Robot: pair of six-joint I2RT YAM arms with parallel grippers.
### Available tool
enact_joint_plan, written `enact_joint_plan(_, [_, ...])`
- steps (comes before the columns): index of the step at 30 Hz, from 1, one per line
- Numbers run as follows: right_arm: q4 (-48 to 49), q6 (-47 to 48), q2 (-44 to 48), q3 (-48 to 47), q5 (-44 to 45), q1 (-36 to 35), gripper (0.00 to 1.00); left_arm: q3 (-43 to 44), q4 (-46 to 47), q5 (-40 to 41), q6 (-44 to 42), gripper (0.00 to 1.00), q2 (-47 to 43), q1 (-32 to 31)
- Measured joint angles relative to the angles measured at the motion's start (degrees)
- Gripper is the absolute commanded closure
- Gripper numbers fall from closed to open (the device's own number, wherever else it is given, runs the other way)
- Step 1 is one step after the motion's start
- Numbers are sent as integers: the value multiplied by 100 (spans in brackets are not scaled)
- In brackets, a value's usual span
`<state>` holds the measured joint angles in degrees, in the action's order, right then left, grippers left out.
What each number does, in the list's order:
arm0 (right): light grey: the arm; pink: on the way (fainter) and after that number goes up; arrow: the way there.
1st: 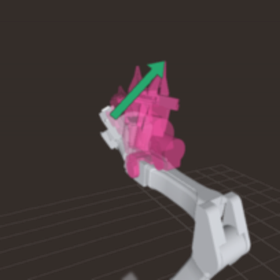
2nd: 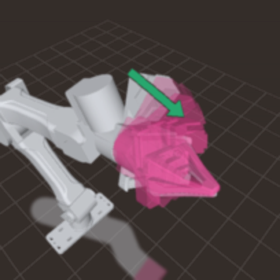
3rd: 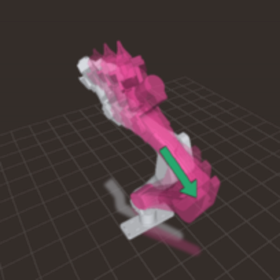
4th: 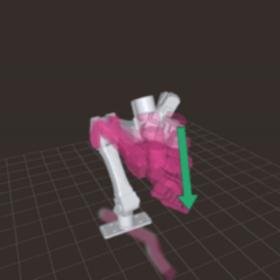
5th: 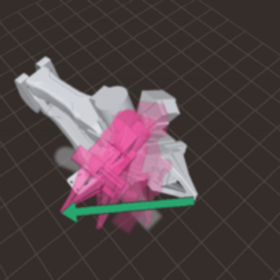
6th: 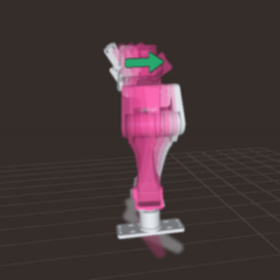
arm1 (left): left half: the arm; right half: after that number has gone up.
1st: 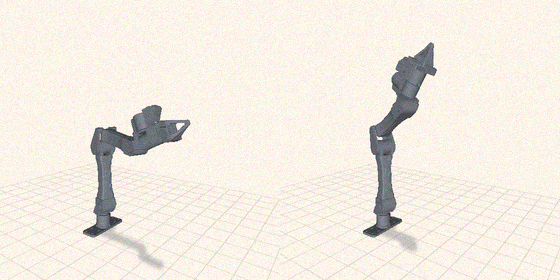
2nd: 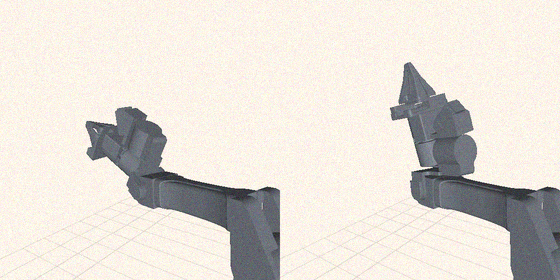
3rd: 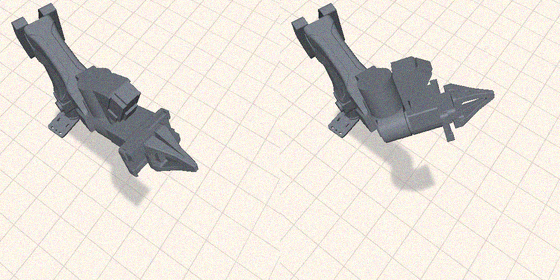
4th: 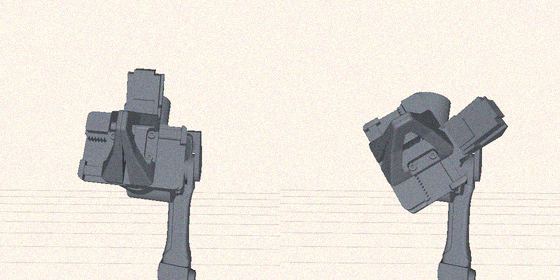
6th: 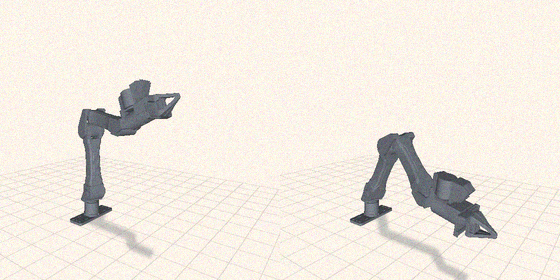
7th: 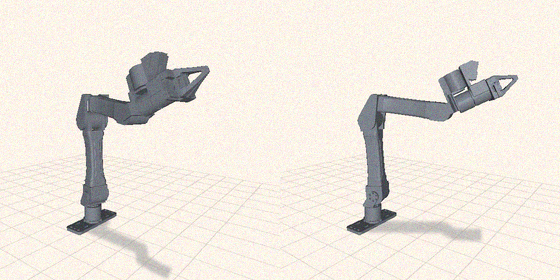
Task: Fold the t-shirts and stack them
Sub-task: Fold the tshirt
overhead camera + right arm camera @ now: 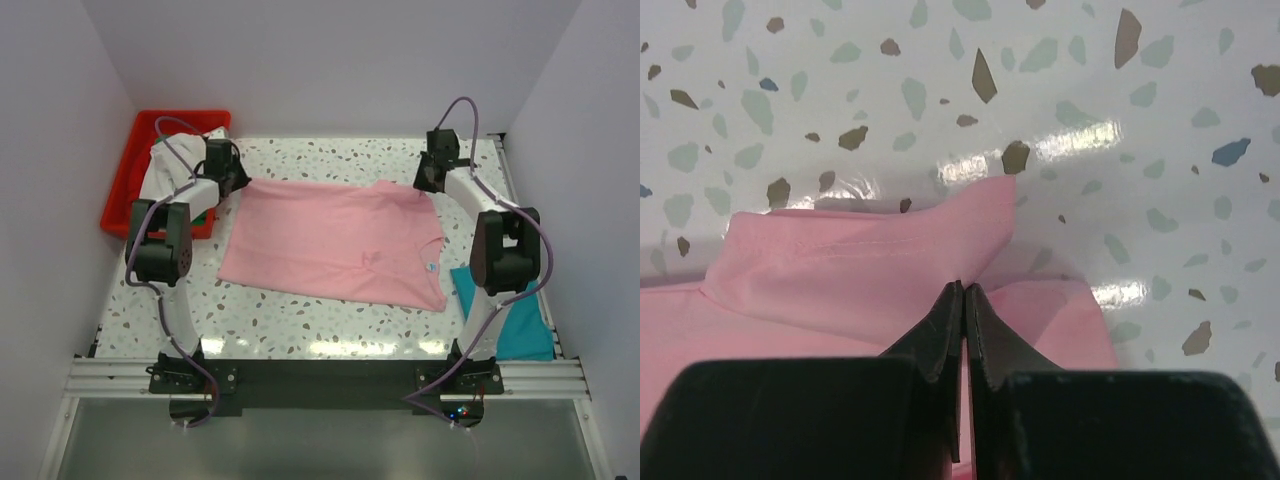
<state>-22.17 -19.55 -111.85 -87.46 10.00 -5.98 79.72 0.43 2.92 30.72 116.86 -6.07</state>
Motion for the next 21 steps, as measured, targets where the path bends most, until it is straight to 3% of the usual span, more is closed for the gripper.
enact_joint_plan(21, [240, -837, 2505, 2981, -584, -4, 100, -1650, 52, 59, 328, 100, -1582, 7])
